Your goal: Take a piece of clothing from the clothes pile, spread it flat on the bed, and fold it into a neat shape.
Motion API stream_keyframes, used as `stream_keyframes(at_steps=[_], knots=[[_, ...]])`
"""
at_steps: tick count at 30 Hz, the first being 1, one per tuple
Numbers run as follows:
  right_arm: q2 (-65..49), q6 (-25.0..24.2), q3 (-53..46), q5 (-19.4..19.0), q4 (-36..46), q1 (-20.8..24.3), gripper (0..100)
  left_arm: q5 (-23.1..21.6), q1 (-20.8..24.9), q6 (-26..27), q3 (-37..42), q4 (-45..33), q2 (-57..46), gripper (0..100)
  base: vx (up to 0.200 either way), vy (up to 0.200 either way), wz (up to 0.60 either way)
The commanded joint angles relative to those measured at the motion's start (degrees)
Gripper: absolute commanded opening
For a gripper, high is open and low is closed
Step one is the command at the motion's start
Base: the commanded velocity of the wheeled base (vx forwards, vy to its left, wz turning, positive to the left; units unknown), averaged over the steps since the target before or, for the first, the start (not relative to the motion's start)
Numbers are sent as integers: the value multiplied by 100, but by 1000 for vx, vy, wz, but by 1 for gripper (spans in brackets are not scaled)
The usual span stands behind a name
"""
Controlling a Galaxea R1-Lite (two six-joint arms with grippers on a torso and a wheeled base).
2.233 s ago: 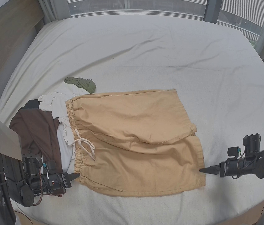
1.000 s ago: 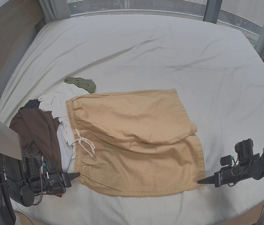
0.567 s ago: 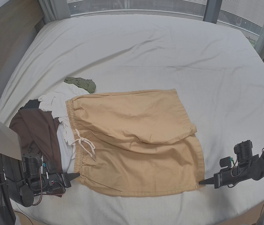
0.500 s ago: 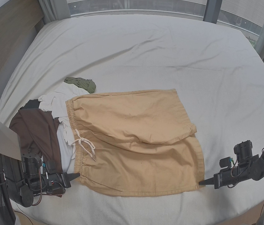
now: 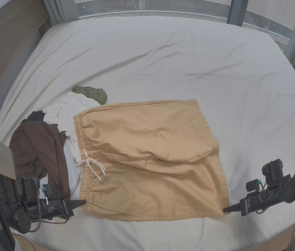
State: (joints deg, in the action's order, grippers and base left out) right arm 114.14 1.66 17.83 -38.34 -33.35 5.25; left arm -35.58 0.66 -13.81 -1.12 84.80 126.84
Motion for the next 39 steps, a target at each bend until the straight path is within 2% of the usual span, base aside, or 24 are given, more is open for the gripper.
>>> stream_keyframes(at_steps=[1,5,10,15,19,23,31,34,39], knots=[[-252,89,9,2,198,11,0,-115,-110,230,103,-253,-46,0,0,0,0],[-287,115,1,2,250,37,0,-291,-215,476,103,-631,-195,0,0,0,0],[-296,177,-52,2,250,46,0,-520,-277,511,103,-868,-459,0,0,0,0],[-331,282,-8,-24,224,37,0,-608,-321,502,112,-728,-529,0,0,0,0],[-647,256,71,-341,189,28,0,-660,-312,423,112,-271,-520,0,0,0,0],[-937,203,185,-754,189,-24,0,-669,-303,160,112,239,-511,0,0,0,0],[-1157,89,440,-939,136,-42,0,-669,-250,-315,-125,432,-714,0,0,0,0],[-1148,-78,475,-974,-207,-42,0,-669,-233,-552,-292,432,-837,0,0,0,0],[-1131,-658,449,-965,-1024,28,0,-660,-171,-974,-494,432,-1048,0,0,0,0]])
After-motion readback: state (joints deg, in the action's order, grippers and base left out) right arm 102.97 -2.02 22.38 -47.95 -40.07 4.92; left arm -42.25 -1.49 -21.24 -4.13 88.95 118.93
